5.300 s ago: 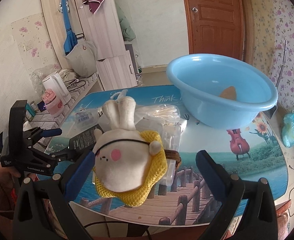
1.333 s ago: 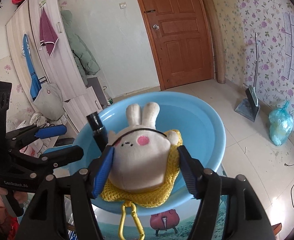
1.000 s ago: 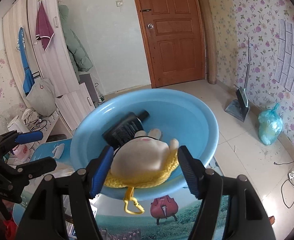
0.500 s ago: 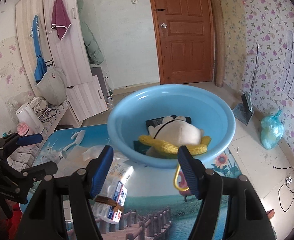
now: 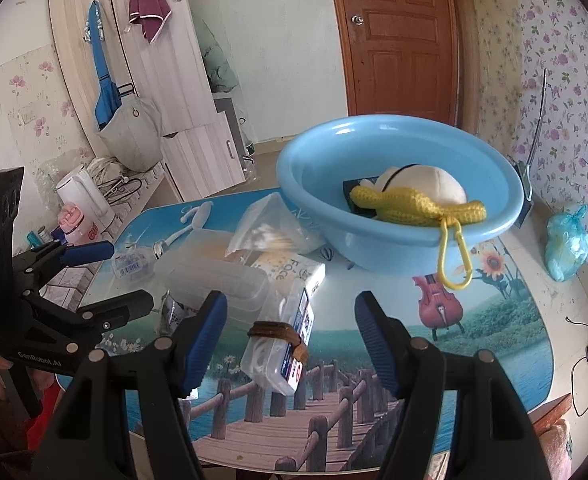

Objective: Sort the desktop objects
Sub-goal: 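Move both tools back toward the clear box and white charger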

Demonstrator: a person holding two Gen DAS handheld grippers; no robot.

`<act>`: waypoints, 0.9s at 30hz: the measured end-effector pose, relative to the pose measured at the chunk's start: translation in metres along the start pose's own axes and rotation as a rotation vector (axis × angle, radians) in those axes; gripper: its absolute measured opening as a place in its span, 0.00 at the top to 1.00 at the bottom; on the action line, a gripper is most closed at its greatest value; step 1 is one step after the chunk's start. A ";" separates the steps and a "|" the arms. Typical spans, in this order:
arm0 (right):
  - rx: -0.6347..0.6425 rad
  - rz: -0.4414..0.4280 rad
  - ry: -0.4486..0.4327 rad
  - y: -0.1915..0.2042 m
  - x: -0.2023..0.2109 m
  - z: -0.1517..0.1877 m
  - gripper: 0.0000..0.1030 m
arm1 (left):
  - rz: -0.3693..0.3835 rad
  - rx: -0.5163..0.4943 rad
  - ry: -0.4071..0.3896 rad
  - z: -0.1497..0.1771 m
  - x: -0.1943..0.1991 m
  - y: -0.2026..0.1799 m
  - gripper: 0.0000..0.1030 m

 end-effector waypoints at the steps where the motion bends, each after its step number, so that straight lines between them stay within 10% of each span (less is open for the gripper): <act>1: -0.005 0.006 -0.002 -0.001 0.000 0.002 0.36 | -0.001 -0.002 0.003 0.002 -0.001 0.000 0.01; 27: -0.047 0.008 0.025 -0.012 -0.005 0.019 0.35 | -0.001 0.002 0.061 0.023 -0.008 0.004 0.01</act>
Point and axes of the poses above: each gripper's, at about its wrist camera, not at the fingertips, and x roughly against the way its jaws point, y to its left, z to its underside, the point moved 2 cm from there along -x, roughly the way its jaws point, and after that the axes turned 4 degrees about x, right-handed, at the moved point
